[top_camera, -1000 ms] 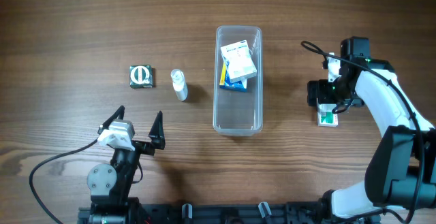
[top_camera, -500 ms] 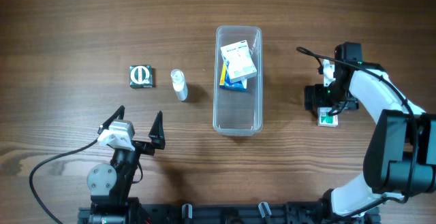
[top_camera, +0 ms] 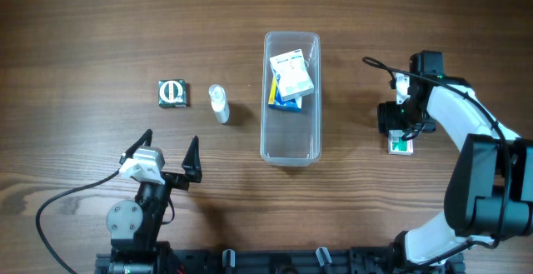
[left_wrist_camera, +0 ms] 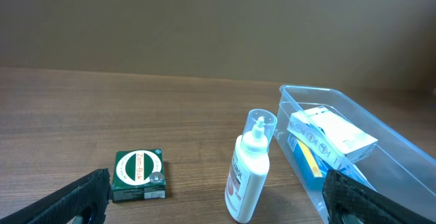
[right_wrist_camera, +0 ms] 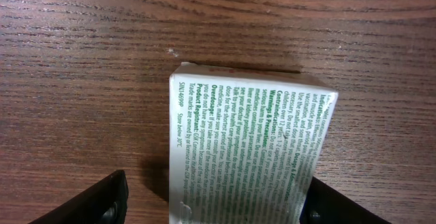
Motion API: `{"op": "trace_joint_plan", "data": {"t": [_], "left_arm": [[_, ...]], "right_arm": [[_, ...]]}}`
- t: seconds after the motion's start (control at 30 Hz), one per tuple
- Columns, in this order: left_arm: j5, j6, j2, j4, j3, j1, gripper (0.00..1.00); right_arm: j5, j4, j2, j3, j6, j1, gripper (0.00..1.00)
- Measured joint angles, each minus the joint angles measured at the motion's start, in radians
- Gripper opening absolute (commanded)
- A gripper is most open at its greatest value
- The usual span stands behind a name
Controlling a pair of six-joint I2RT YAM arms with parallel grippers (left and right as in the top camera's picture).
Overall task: Pack container
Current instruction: 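Lower the right gripper and grasp the white-green box, then place the white-green box into the container's near end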
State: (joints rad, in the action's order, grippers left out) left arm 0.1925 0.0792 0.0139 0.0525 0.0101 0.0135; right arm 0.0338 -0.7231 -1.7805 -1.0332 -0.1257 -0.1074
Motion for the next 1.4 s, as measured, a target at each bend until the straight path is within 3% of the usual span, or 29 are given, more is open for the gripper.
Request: {"op": "trace_joint_plan", "data": {"t": [0.4, 0.57, 0.6, 0.63, 0.67, 0.97, 1.17, 1.3, 1.4], "left_arm": [[0.0, 0.0, 0.0, 0.0, 0.0, 0.0, 1.0], [0.0, 0.0, 0.0, 0.0, 0.0, 0.0, 1.0], [0.0, 0.0, 0.0, 0.0, 0.0, 0.0, 1.0], [0.0, 0.0, 0.0, 0.0, 0.0, 0.0, 1.0], [0.0, 0.0, 0.0, 0.0, 0.0, 0.0, 1.0], [0.0, 0.0, 0.0, 0.0, 0.0, 0.0, 1.0], [0.0, 0.0, 0.0, 0.0, 0.0, 0.0, 1.0], [0.0, 0.0, 0.0, 0.0, 0.0, 0.0, 1.0], [0.0, 0.0, 0.0, 0.0, 0.0, 0.0, 1.0]], "right_arm": [[0.0, 0.007, -0.01, 0.0, -0.003, 0.0, 0.85], [-0.01, 0.007, -0.023, 0.005, -0.003, 0.0, 0.75], [-0.016, 0.009, -0.023, 0.005, -0.003, 0.0, 0.7], [-0.021, 0.011, -0.023, 0.005, -0.003, 0.0, 0.52], [-0.027, 0.011, -0.025, 0.005, -0.005, 0.0, 0.48], [-0.034, 0.005, -0.028, 0.004, 0.038, 0.0, 0.48], [-0.107, -0.196, -0.01, -0.132, 0.11, 0.0, 0.49], [-0.225, -0.353, 0.117, -0.268, 0.182, 0.024, 0.5], [-0.304, -0.365, 0.299, -0.316, 0.288, 0.133, 0.48]]}}
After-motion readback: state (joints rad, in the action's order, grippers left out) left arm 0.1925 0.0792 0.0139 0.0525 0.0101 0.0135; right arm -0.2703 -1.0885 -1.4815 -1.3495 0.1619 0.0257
